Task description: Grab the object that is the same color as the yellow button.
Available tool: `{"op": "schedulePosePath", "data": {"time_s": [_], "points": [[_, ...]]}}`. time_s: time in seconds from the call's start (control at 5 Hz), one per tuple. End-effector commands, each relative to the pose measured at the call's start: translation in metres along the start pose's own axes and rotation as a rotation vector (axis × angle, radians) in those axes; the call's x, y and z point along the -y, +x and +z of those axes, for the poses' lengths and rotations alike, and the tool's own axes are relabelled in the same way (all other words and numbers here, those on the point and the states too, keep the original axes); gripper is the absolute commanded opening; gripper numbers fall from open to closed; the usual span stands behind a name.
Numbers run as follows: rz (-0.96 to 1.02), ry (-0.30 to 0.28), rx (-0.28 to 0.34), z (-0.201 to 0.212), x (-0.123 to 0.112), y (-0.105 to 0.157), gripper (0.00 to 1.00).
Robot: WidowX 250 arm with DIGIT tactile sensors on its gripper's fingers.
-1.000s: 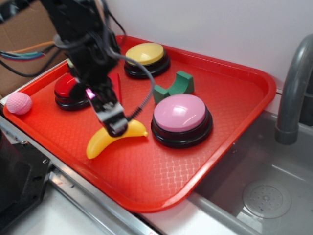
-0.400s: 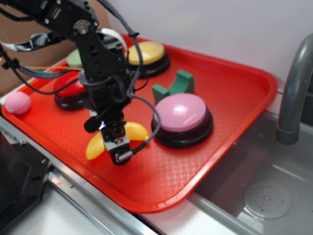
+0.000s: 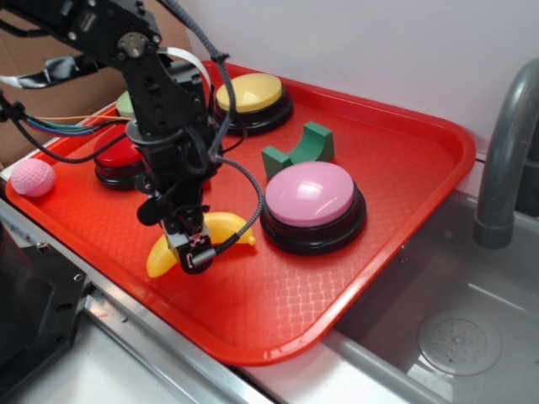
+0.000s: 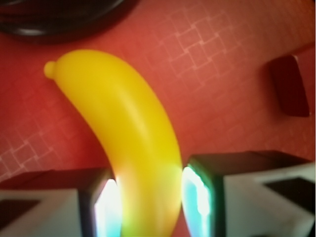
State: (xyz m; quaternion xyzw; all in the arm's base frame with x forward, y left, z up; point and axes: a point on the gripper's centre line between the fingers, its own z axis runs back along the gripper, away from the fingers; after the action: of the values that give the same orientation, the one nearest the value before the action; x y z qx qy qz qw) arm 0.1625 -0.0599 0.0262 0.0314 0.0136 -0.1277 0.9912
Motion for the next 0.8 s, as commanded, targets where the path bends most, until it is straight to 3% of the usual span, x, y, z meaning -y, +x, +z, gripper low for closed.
{"op": "schedulePosePath", "data": {"time_s": [0.0,0.2,0.6], "points": [[0.058,-0.013,0.072,0.030,-0.006,0.020,0.00],[0.130,0.031,0.045,0.060,-0.020,0.024,0.00],[0.314,-0.105,0.062,0.128,-0.074,0.036,0.00]]}}
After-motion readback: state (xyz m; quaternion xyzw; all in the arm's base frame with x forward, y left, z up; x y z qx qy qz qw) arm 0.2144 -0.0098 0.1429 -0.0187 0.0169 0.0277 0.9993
